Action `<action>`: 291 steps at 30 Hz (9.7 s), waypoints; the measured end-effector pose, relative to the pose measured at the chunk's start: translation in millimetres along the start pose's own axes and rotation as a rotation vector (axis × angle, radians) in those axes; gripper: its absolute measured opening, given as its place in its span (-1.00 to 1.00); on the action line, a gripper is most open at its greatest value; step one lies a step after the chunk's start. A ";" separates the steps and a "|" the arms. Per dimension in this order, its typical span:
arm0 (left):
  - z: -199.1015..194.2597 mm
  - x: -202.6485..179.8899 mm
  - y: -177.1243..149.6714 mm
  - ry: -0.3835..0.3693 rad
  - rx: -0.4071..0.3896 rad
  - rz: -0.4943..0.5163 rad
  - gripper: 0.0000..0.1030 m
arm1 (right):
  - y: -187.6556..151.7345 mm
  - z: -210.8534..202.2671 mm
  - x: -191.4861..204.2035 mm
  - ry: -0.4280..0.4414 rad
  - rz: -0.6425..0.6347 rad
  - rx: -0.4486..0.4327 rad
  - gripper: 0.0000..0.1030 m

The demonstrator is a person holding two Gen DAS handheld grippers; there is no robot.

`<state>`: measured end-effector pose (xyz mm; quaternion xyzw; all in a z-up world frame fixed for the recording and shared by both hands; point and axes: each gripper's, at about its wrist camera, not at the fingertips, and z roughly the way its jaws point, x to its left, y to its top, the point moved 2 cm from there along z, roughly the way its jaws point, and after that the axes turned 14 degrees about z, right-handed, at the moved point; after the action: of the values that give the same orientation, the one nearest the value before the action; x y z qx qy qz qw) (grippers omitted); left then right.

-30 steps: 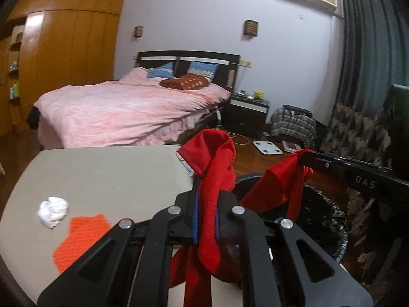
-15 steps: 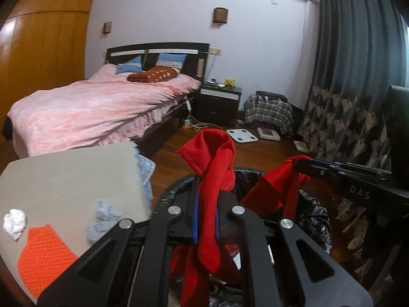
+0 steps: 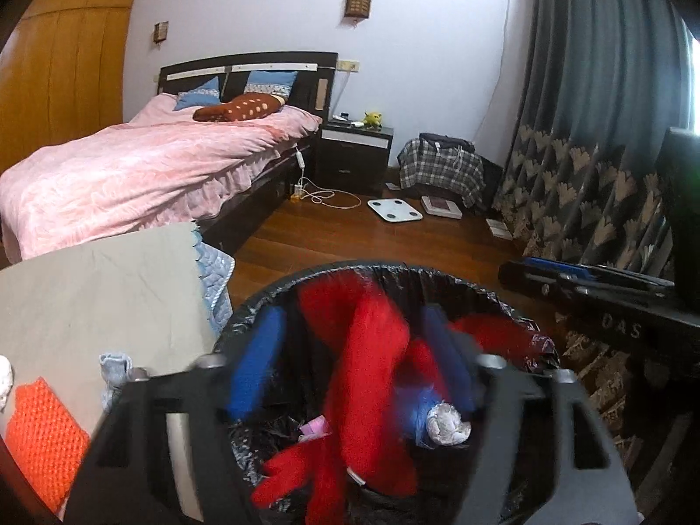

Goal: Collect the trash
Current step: 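Lower the red cloth into the bin and open both tools, then grasp the grey sock on the table with the right tool, then grasp the white tissue with the left tool while the right tool holds the sock, then carry the white tissue and grey sock over the bin with both tools, then open both tools to drop the tissue and sock into the bin, then return both open tools to the orange mesh net on the table, then grasp the orange mesh net with the right tool and lift it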

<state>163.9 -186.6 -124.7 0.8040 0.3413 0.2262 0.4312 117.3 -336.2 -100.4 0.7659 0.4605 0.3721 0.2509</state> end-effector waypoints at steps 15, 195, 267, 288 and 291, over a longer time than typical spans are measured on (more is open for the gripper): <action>-83.3 93.8 -29.7 0.251 -0.010 -0.061 0.78 | -5.8 -10.1 62.5 0.127 -0.020 -0.046 0.89; -11.4 -3.1 14.6 -0.040 0.024 0.057 0.04 | 5.9 -10.7 6.8 0.058 -0.022 -0.029 0.38; -190.9 270.7 -158.4 0.605 0.168 -0.253 0.78 | -180.1 122.2 280.2 0.295 -0.401 0.332 0.37; -182.2 266.0 -161.7 0.590 0.186 -0.260 0.78 | -189.9 116.8 289.2 0.395 -0.410 0.418 -0.59; -184.2 263.6 -159.7 0.594 0.183 -0.253 0.78 | -187.6 112.1 288.5 0.411 -0.410 0.418 -0.67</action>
<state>161.4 171.9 -144.9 0.6895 0.5681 0.3637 0.2638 196.1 0.9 -205.9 0.6015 0.7115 0.3582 0.0603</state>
